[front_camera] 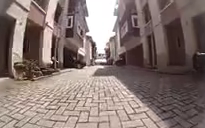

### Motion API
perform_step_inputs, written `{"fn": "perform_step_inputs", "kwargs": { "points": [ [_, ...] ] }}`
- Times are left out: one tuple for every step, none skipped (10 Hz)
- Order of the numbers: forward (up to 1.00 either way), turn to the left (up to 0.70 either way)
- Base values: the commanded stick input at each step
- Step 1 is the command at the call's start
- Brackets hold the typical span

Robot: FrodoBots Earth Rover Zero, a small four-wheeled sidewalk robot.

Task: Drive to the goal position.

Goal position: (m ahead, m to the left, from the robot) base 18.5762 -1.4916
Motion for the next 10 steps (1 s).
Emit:
{"fn": "perform_step_inputs", "kwargs": {
  "points": [
    [0.5,0.0],
    [0.5,0.0],
    [0.5,0.0],
    [0.5,0.0],
    [0.5,0.0],
    [0.5,0.0],
    [0.5,0.0],
    [0.5,0.0],
    [0.5,0.0],
    [0.5,0.0]
  ]
}}
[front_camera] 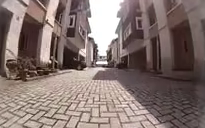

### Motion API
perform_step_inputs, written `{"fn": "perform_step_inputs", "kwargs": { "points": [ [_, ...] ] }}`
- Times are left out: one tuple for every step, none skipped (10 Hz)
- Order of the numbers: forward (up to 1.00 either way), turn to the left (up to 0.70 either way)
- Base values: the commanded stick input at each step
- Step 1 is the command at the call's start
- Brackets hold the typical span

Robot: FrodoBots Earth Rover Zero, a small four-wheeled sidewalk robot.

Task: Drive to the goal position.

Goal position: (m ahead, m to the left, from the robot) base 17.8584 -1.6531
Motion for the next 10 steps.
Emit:
{"fn": "perform_step_inputs", "kwargs": {
  "points": [
    [0.5,0.0],
    [0.5,0.0],
    [0.5,0.0],
    [0.5,0.0],
    [0.5,0.0],
    [0.5,0.0],
    [0.5,0.0],
    [0.5,0.0],
    [0.5,0.0],
    [0.5,0.0]
  ]
}}
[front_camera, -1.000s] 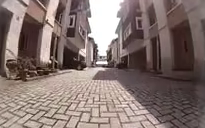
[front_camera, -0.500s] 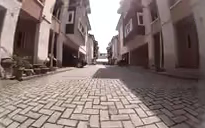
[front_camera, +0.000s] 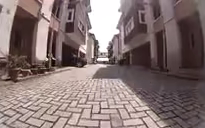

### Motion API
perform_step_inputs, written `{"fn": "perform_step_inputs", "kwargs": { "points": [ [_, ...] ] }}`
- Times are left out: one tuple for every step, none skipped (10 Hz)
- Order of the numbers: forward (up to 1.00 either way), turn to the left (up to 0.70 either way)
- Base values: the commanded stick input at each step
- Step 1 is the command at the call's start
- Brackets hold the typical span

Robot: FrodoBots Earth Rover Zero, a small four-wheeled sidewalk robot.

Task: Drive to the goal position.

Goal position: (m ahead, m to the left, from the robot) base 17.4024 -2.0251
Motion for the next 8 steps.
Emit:
{"fn": "perform_step_inputs", "kwargs": {
  "points": [
    [0.5,0.0],
    [0.5,0.0],
    [0.5,0.0],
    [0.5,0.0],
    [0.5,0.0],
    [0.5,0.0],
    [0.5,0.0],
    [0.5,0.0]
  ]
}}
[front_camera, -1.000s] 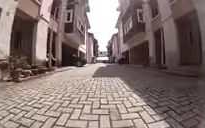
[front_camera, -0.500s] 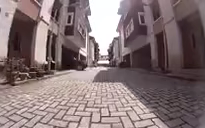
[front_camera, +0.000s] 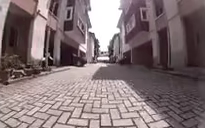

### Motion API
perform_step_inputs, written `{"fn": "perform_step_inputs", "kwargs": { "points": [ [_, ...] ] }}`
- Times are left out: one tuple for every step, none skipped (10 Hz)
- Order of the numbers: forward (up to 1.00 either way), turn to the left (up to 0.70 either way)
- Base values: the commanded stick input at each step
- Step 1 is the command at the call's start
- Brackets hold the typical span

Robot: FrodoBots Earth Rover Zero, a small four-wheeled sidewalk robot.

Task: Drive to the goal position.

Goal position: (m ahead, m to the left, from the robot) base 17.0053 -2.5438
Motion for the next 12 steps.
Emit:
{"fn": "perform_step_inputs", "kwargs": {
  "points": [
    [0.5,0.0],
    [0.5,0.0],
    [0.5,0.0],
    [0.5,0.0],
    [0.5,0.0],
    [0.5,0.0],
    [0.5,0.0],
    [0.5,0.0],
    [0.5,0.0],
    [0.5,0.0],
    [0.5,0.0],
    [0.5,0.0]
  ]
}}
